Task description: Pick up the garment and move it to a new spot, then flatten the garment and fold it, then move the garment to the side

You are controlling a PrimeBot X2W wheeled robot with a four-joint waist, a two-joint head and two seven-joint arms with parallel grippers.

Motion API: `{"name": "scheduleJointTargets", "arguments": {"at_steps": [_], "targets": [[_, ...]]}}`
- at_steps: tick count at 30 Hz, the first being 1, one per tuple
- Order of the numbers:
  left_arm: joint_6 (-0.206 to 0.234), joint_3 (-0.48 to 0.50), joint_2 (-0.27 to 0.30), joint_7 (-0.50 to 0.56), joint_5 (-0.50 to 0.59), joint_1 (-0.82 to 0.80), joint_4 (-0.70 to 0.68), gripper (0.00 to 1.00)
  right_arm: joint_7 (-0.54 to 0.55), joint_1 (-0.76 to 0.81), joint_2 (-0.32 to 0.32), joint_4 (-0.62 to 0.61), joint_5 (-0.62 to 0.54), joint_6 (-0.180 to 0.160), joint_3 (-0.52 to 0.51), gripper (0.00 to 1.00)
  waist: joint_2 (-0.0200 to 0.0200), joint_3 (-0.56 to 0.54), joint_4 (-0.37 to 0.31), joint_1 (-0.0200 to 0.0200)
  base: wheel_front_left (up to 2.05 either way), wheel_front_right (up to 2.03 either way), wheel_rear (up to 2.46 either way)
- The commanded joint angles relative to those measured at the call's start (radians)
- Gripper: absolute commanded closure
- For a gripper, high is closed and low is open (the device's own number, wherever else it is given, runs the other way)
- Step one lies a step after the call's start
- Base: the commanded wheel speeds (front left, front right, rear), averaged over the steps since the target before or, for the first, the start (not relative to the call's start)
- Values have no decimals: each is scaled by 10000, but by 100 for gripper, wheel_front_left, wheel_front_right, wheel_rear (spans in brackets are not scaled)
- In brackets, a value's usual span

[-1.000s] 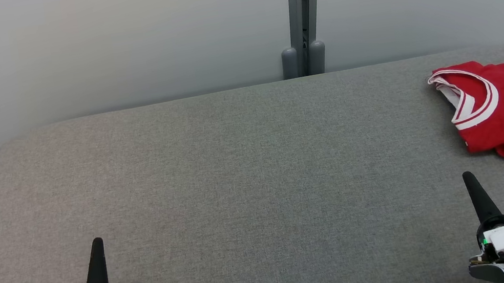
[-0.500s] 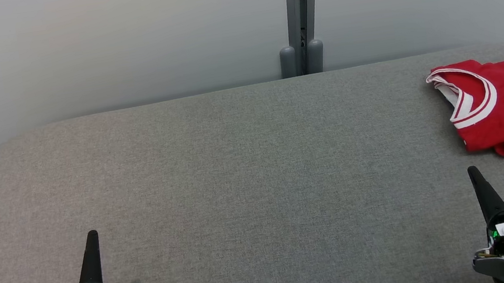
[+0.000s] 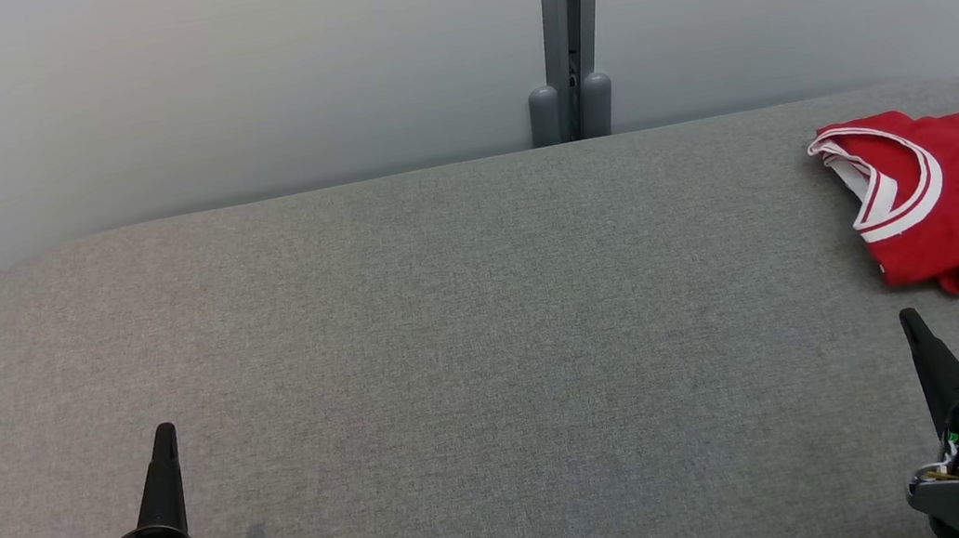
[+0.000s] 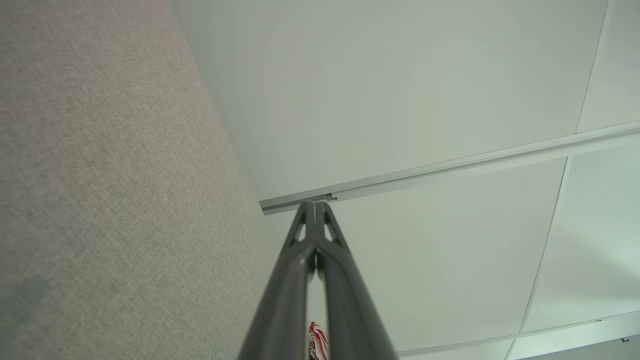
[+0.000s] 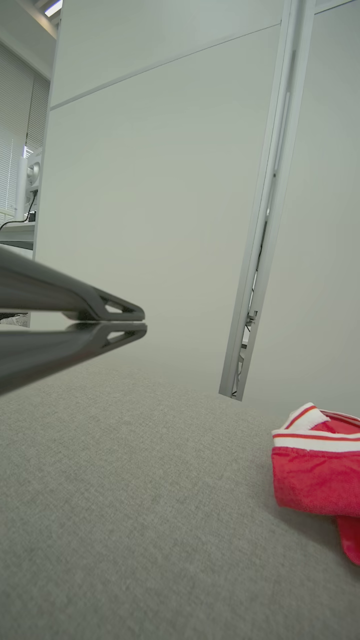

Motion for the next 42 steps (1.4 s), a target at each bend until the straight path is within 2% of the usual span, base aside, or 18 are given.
{"name": "scheduleJointTargets", "arguments": {"at_steps": [1,25,42], "targets": [[-104,73,32,38,-189,-256,-63,100,80,-163,-90,-100,177,4,-47,100,0,2,-3,0,0,0,0],[-342,345,1,476,-1656,-465,-70,100,512,-138,-103,-267,1692,4,-344,100,0,64,-76,0,0,0,0],[-339,336,3,472,-1611,-446,-68,100,510,-138,-103,-261,1635,4,-335,100,0,64,-76,0,0,0,0]]}}
